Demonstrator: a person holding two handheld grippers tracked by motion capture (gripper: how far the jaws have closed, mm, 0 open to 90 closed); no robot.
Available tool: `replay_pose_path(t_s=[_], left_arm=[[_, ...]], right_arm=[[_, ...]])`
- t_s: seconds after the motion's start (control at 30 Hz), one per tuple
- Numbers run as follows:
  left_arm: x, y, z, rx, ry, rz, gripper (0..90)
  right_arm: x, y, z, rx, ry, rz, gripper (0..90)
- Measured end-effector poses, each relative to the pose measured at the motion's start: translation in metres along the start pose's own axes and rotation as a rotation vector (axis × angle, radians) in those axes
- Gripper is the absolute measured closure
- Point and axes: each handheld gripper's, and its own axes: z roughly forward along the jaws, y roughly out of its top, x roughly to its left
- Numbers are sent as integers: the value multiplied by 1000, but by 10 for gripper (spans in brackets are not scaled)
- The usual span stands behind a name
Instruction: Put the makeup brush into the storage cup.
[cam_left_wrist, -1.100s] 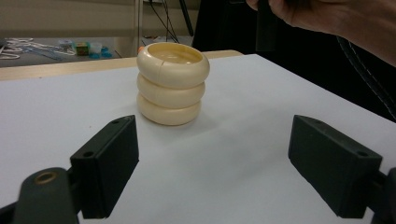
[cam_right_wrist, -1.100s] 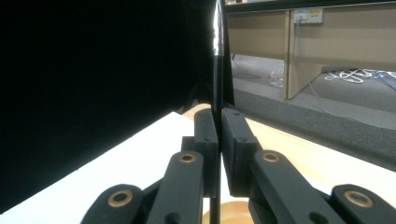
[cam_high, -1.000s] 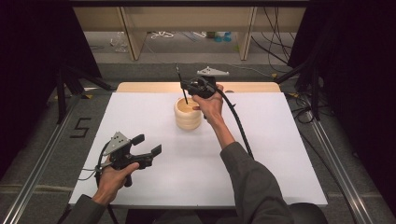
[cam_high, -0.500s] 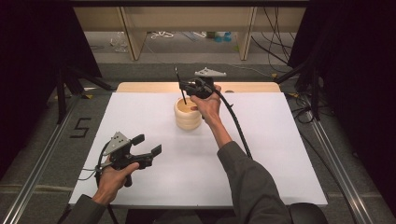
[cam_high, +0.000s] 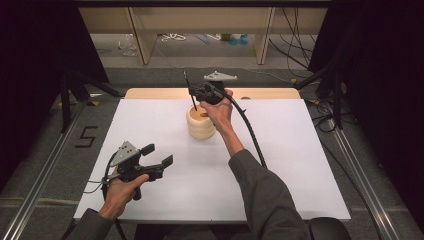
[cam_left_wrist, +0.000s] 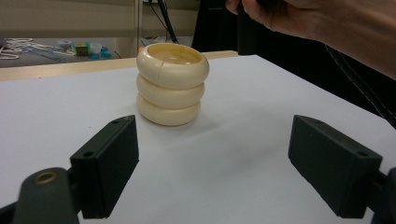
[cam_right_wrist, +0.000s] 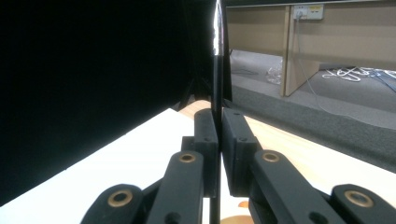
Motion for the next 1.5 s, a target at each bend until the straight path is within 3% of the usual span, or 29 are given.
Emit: replay_pose_path(t_s=[0.47, 0.7, 0.93, 1.5], left_arm=[[0, 0, 0, 0, -2, -1, 155], [0, 0, 0, 0, -1, -1, 155], [0, 0, -1, 3, 2, -1, 155], [0, 0, -1, 0, -2, 0, 156]], right_arm=[[0, -4, 6, 13, 5, 23, 856], [0, -8, 9, 7, 1, 2, 856], [2, -11, 11, 24, 8, 22, 856], [-2, -25, 15, 32, -11, 18, 856]])
